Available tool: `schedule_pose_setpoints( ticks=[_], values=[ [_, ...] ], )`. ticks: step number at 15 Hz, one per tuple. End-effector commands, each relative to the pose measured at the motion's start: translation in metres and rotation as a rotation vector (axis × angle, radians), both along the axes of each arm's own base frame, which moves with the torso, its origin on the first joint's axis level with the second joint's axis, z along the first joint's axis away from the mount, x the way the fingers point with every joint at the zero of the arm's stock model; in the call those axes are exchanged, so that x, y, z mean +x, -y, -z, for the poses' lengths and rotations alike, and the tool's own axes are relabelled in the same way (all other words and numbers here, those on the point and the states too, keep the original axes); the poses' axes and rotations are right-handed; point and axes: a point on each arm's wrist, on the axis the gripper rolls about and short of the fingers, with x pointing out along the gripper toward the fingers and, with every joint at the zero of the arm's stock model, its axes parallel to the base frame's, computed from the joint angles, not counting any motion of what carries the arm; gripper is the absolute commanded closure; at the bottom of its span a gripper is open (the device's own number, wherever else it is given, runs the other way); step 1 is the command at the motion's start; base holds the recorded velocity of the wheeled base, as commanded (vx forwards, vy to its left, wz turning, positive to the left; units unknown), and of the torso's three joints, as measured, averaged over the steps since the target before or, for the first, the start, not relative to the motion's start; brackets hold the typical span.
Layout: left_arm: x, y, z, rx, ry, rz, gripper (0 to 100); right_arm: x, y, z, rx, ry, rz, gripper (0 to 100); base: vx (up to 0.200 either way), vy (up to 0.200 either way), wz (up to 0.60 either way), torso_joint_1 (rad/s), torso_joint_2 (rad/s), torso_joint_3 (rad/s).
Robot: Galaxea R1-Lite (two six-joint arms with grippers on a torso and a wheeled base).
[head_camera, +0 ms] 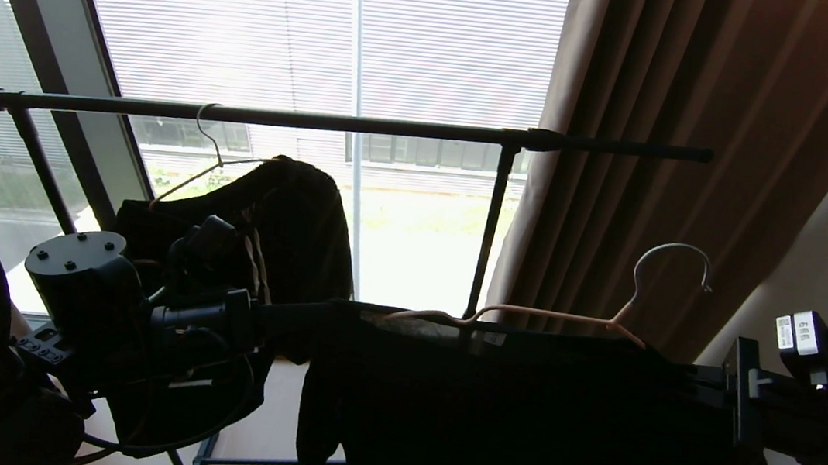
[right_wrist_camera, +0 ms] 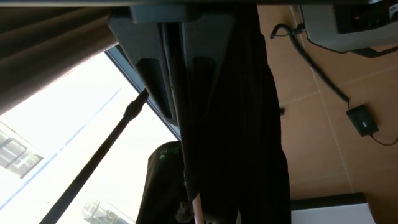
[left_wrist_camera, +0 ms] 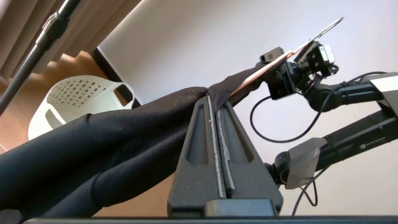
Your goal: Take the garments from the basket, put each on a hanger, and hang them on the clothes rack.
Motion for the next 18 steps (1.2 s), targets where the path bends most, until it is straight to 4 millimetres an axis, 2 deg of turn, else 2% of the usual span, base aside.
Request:
schedule_pose_setpoints(
  ticks=[1, 6, 12, 15, 17, 18],
  values=[
    [-0.002, 0.000, -0.003, -0.002, 0.009, 0.005, 100, 0.000, -0.009, 0.004, -0.001, -0.020, -0.039, 100, 0.000, 0.000, 0.00, 0.000, 0.00, 0.000],
    [-0.011, 0.009, -0.007, -0.006, 0.019, 0.042, 100, 0.001, -0.032, 0.011, -0.029, -0.052, -0.079, 100, 0.000, 0.000, 0.00, 0.000, 0.00, 0.000],
    [-0.023, 0.013, -0.020, 0.027, 0.080, 0.069, 100, 0.004, -0.045, 0.017, -0.041, -0.096, -0.073, 100, 0.000, 0.000, 0.00, 0.000, 0.00, 0.000],
    [-0.029, 0.017, -0.023, 0.066, 0.104, 0.091, 100, 0.001, -0.057, 0.018, -0.043, -0.117, -0.109, 100, 0.000, 0.000, 0.00, 0.000, 0.00, 0.000],
    [-0.029, 0.017, -0.023, 0.066, 0.104, 0.091, 100, -0.002, -0.062, 0.019, -0.044, -0.124, -0.129, 100, 0.000, 0.000, 0.00, 0.000, 0.00, 0.000],
    [-0.026, 0.018, -0.028, 0.061, 0.125, 0.090, 100, -0.005, -0.071, 0.021, -0.047, -0.130, -0.167, 100, 0.000, 0.000, 0.00, 0.000, 0.00, 0.000]
  ],
)
